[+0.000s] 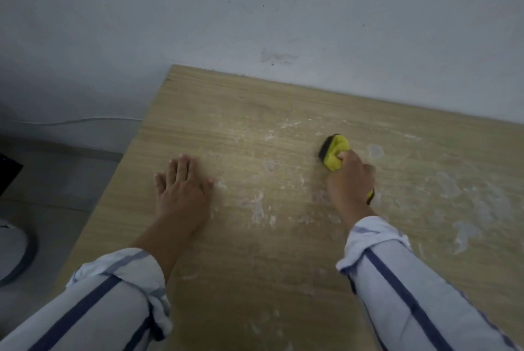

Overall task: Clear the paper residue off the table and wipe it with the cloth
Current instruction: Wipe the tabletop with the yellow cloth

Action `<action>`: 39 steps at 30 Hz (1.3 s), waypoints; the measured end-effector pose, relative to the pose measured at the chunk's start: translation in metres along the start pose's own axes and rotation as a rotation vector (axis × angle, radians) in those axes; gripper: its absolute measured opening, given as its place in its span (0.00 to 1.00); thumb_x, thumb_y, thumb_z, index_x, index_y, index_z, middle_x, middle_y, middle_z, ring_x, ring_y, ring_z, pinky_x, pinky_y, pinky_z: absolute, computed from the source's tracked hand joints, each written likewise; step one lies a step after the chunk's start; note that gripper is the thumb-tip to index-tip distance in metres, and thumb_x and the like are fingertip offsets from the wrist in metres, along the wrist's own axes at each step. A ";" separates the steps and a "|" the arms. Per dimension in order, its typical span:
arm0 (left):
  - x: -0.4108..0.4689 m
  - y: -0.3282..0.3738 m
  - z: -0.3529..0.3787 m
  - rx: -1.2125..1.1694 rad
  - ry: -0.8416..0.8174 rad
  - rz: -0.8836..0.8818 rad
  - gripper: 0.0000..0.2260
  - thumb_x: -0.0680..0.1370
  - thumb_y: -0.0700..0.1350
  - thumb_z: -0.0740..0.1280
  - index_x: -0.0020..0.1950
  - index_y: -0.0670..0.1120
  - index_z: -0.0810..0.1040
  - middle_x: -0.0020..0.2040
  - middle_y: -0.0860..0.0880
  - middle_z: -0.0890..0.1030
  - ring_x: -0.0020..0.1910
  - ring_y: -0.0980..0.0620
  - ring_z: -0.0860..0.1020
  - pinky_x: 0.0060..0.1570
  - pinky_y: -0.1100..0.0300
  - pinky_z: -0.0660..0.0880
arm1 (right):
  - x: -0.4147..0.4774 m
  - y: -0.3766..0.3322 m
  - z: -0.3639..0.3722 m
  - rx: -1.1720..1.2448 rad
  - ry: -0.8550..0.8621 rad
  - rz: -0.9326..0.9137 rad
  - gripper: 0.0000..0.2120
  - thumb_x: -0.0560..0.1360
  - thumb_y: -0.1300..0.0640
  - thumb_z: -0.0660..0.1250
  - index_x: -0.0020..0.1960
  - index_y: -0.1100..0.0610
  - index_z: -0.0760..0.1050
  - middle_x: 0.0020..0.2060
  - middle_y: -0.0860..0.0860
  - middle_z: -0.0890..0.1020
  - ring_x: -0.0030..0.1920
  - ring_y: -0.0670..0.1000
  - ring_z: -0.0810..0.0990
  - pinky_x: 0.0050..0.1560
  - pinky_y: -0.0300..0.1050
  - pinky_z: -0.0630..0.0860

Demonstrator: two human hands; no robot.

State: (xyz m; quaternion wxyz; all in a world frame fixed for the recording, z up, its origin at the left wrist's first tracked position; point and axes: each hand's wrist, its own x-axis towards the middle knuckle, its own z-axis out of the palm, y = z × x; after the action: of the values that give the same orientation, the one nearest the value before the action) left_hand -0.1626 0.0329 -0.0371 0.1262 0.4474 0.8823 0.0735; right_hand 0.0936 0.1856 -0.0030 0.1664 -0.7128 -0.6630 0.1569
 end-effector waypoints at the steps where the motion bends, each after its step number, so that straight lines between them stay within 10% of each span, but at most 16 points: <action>1: 0.004 0.003 0.000 0.002 0.002 -0.006 0.29 0.79 0.59 0.47 0.77 0.47 0.49 0.78 0.48 0.48 0.77 0.46 0.45 0.74 0.44 0.43 | 0.003 0.000 0.004 -0.001 -0.028 0.056 0.18 0.71 0.62 0.60 0.60 0.52 0.70 0.57 0.58 0.75 0.58 0.63 0.71 0.56 0.54 0.71; 8: 0.041 0.025 0.000 0.002 0.007 0.002 0.29 0.79 0.60 0.47 0.77 0.48 0.49 0.78 0.48 0.49 0.77 0.46 0.45 0.74 0.44 0.43 | -0.054 -0.082 0.071 0.147 -0.248 -0.483 0.16 0.67 0.58 0.58 0.53 0.55 0.76 0.54 0.54 0.81 0.50 0.61 0.75 0.49 0.51 0.74; 13: 0.060 0.030 0.001 0.000 0.035 0.000 0.29 0.79 0.60 0.48 0.77 0.48 0.50 0.78 0.48 0.50 0.77 0.45 0.46 0.74 0.43 0.44 | 0.047 -0.045 0.018 0.213 0.174 -0.189 0.19 0.65 0.61 0.58 0.54 0.57 0.76 0.51 0.58 0.81 0.50 0.63 0.75 0.49 0.49 0.68; 18: 0.063 0.031 0.002 -0.002 0.049 -0.006 0.29 0.79 0.60 0.48 0.77 0.49 0.50 0.78 0.48 0.50 0.77 0.45 0.46 0.74 0.43 0.44 | 0.117 -0.017 0.015 0.021 0.035 0.129 0.18 0.73 0.60 0.57 0.62 0.53 0.69 0.62 0.58 0.74 0.60 0.63 0.70 0.60 0.54 0.68; 23: 0.065 0.032 0.000 0.007 0.037 -0.022 0.29 0.79 0.60 0.49 0.77 0.50 0.50 0.78 0.49 0.49 0.77 0.47 0.45 0.74 0.44 0.44 | 0.050 -0.104 0.079 0.046 -0.160 -0.259 0.20 0.75 0.53 0.57 0.66 0.42 0.62 0.60 0.59 0.72 0.56 0.64 0.72 0.59 0.59 0.68; 26: 0.065 0.032 -0.002 0.009 0.023 -0.032 0.29 0.79 0.61 0.48 0.77 0.50 0.49 0.78 0.50 0.48 0.77 0.47 0.45 0.74 0.45 0.43 | 0.023 -0.128 0.089 0.085 -0.347 -0.529 0.19 0.72 0.63 0.60 0.61 0.52 0.73 0.64 0.55 0.73 0.59 0.61 0.70 0.58 0.52 0.69; 31: 0.066 0.033 -0.002 0.003 0.016 -0.027 0.29 0.79 0.59 0.48 0.77 0.49 0.49 0.78 0.49 0.47 0.77 0.46 0.44 0.74 0.45 0.42 | 0.105 -0.066 0.041 0.038 0.118 -0.161 0.18 0.70 0.61 0.60 0.58 0.50 0.73 0.57 0.57 0.78 0.55 0.63 0.73 0.56 0.50 0.68; 34: 0.066 0.032 -0.001 -0.006 0.014 -0.024 0.29 0.79 0.59 0.47 0.78 0.49 0.48 0.78 0.49 0.46 0.77 0.47 0.43 0.74 0.45 0.41 | 0.119 -0.049 0.038 -0.029 -0.002 0.040 0.19 0.73 0.59 0.58 0.63 0.51 0.66 0.64 0.58 0.71 0.60 0.65 0.70 0.61 0.57 0.68; 39: 0.067 0.030 -0.003 -0.026 0.003 -0.010 0.28 0.80 0.58 0.48 0.78 0.49 0.48 0.78 0.50 0.46 0.77 0.48 0.42 0.74 0.45 0.41 | 0.035 -0.128 0.112 -0.036 -0.069 -0.418 0.26 0.74 0.54 0.59 0.71 0.52 0.62 0.67 0.55 0.72 0.63 0.62 0.69 0.64 0.57 0.68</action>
State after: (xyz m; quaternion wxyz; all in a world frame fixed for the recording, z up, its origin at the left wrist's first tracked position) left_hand -0.1780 0.1050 -0.0377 0.1312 0.4414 0.8836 0.0849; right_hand -0.0678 0.2323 -0.0467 0.1597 -0.5568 -0.8044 0.1316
